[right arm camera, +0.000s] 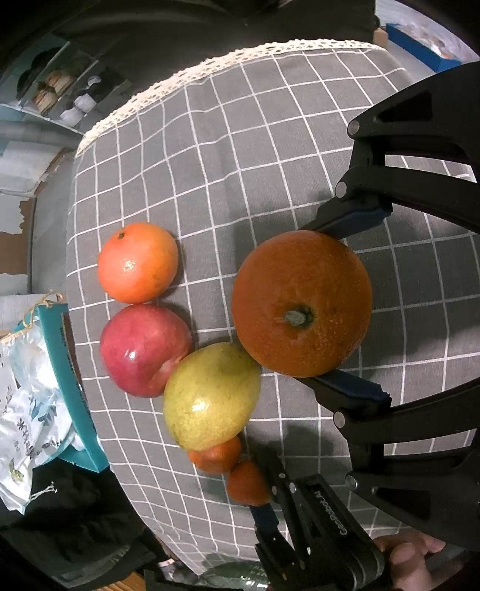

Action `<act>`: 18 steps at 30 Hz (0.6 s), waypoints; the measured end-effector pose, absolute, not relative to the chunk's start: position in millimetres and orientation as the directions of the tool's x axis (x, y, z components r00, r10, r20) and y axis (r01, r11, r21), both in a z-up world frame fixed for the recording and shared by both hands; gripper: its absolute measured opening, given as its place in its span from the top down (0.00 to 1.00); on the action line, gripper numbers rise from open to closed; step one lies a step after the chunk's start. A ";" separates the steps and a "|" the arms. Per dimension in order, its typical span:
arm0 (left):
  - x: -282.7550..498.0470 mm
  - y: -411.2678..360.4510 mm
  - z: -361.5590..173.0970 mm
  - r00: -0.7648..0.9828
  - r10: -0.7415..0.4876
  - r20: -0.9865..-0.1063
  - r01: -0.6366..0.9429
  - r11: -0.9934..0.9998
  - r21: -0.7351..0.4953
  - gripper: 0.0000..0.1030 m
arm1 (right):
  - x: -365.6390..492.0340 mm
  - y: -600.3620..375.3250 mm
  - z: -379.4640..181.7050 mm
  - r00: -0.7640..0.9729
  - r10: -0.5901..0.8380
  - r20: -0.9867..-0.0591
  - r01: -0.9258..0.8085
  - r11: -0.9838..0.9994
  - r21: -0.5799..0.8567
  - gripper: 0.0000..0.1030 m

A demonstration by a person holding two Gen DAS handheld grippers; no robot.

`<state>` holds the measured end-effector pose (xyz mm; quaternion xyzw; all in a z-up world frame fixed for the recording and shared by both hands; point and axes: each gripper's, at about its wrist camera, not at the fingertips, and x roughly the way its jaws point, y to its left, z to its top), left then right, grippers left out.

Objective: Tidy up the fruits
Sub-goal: 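Close the left tool on a second orange while the right tool lifts the large orange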

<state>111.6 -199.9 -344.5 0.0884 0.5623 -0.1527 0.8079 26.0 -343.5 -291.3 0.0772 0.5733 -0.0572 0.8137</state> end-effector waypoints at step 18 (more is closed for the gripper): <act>95.0 -170.1 -283.2 0.432 -0.149 -0.889 0.276 0.961 -0.027 0.56 | 29.1 -330.4 -241.7 0.447 -0.040 -0.894 0.136 0.991 0.023 0.37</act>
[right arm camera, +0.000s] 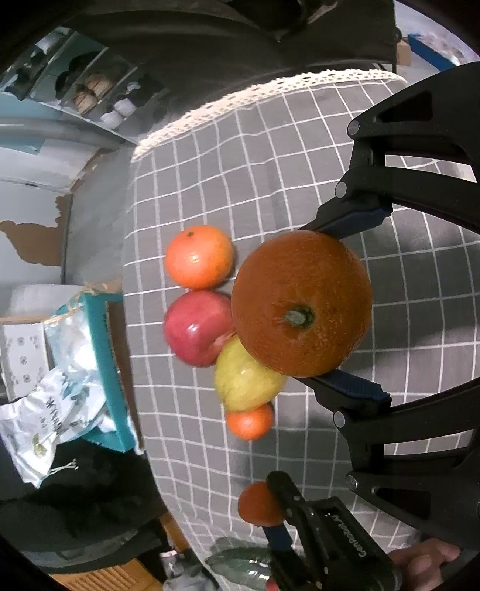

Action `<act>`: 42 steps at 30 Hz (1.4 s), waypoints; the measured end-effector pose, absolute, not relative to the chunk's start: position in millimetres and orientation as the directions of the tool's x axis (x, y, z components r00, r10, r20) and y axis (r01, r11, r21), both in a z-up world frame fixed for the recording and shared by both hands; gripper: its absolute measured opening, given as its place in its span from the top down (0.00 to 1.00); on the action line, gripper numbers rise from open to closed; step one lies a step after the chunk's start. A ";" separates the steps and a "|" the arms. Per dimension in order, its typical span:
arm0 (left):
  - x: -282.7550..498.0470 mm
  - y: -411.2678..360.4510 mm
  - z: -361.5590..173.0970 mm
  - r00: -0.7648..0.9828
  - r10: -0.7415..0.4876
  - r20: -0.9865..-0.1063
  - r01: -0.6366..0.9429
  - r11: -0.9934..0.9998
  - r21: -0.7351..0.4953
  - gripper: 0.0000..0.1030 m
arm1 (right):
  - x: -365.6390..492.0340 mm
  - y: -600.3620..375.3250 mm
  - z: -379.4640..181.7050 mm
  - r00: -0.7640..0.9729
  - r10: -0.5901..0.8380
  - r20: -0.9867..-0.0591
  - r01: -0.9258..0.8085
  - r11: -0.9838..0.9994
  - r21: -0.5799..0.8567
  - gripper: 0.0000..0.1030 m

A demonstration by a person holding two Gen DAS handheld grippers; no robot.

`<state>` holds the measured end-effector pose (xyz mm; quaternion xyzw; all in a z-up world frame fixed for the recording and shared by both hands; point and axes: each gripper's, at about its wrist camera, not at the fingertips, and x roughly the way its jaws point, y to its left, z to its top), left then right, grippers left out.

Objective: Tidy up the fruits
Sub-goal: 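Close the left tool on a second orange while the right tool lifts the large orange, then carry both held oranges over to the green glass bowl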

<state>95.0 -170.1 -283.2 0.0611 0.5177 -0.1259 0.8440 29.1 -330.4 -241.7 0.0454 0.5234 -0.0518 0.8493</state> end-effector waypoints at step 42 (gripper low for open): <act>51.8 -111.0 -141.8 0.664 -0.182 -0.725 0.223 0.974 -0.040 0.56 | -3.8 -284.9 -94.9 0.741 0.000 -0.671 0.027 0.999 0.031 0.37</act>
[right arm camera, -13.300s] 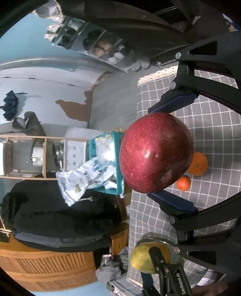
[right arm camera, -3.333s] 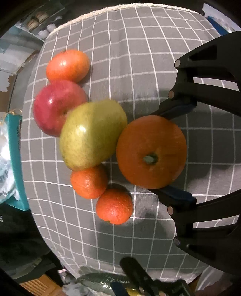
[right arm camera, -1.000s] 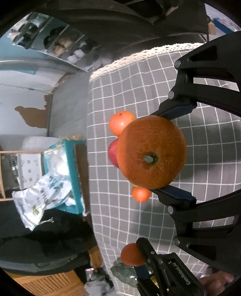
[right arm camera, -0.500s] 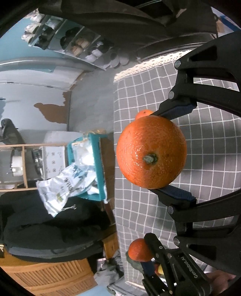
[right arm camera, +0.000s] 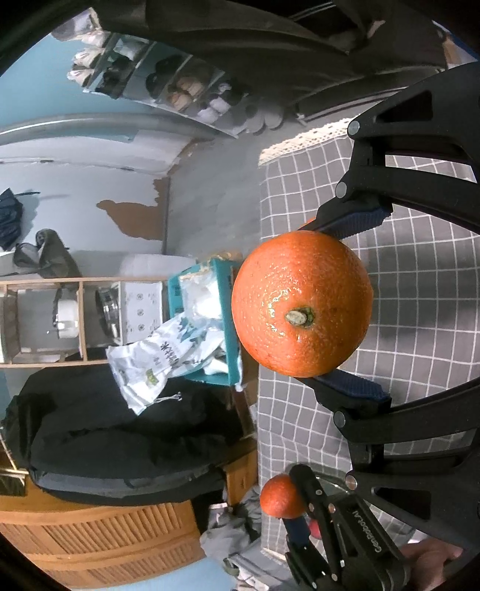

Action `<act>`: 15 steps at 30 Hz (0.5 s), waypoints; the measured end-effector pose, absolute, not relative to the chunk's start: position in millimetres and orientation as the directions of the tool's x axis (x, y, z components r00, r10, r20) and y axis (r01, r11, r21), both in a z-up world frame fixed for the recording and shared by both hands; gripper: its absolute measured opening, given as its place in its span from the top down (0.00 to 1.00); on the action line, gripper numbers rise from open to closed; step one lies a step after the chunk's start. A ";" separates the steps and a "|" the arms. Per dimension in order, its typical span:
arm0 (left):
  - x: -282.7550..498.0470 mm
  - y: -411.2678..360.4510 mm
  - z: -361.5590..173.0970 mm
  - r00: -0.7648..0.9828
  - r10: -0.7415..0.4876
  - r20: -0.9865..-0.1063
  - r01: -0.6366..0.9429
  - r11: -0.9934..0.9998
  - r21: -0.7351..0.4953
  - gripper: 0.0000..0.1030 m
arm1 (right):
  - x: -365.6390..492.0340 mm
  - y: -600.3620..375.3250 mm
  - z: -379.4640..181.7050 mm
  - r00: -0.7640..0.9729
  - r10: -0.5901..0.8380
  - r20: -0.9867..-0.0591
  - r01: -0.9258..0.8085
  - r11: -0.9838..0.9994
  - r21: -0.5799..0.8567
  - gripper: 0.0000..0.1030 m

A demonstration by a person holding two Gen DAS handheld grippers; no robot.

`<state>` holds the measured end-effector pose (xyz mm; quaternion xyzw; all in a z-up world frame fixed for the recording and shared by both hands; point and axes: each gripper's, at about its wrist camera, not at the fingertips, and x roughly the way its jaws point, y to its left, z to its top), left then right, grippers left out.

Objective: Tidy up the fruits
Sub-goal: 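Carry both held oranges over to the green glass bowl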

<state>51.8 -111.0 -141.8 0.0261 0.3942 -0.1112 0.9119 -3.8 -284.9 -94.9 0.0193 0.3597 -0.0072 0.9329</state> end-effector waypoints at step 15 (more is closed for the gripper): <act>53.7 -83.6 -133.8 0.686 -0.162 -0.709 0.172 0.983 -0.059 0.56 | 5.3 -265.3 -89.0 0.748 0.025 -0.663 -0.003 0.999 0.034 0.37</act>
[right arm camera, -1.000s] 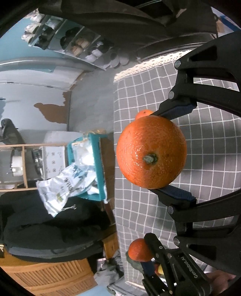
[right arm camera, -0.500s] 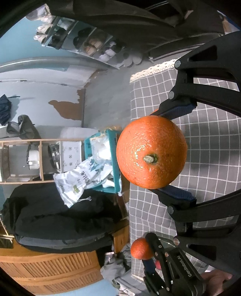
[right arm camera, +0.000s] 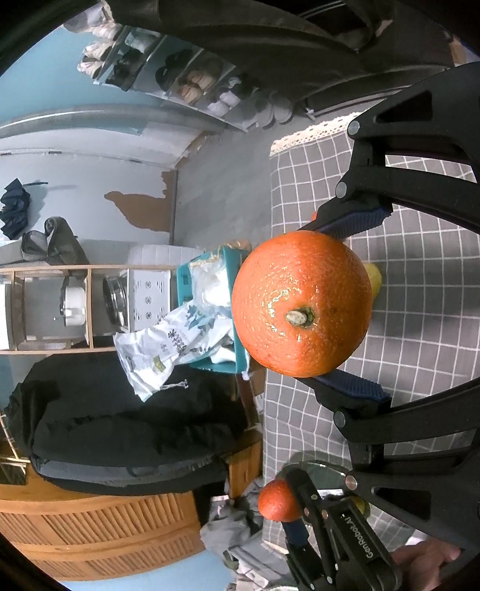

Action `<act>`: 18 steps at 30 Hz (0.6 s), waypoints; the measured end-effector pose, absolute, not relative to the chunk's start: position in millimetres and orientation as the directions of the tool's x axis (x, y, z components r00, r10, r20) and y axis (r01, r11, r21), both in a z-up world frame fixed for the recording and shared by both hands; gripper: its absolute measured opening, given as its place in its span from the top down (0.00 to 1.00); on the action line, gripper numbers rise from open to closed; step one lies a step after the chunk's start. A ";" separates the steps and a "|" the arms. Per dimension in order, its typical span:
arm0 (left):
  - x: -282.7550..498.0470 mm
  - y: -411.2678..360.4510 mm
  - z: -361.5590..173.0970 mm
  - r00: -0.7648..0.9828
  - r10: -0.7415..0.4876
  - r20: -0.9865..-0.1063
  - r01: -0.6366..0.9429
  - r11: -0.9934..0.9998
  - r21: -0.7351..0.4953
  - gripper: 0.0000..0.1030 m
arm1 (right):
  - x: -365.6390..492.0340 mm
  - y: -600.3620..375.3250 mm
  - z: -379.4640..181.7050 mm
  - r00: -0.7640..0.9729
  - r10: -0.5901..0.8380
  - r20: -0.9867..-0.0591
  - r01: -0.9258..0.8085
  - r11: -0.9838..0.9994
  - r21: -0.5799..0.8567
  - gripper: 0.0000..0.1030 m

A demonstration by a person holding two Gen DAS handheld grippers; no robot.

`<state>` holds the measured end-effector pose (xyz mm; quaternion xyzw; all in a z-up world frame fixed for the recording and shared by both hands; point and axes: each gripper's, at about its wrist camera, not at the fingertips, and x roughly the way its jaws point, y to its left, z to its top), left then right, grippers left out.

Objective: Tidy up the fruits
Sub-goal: 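Carry both held oranges over to the green glass bowl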

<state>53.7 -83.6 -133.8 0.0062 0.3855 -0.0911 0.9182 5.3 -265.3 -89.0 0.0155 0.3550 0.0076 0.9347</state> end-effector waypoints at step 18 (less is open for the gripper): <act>62.8 -8.5 -135.9 0.702 -0.071 -0.709 0.028 0.997 -0.073 0.56 | 35.9 -180.5 -85.2 0.728 0.142 -0.671 -0.142 0.988 0.055 0.37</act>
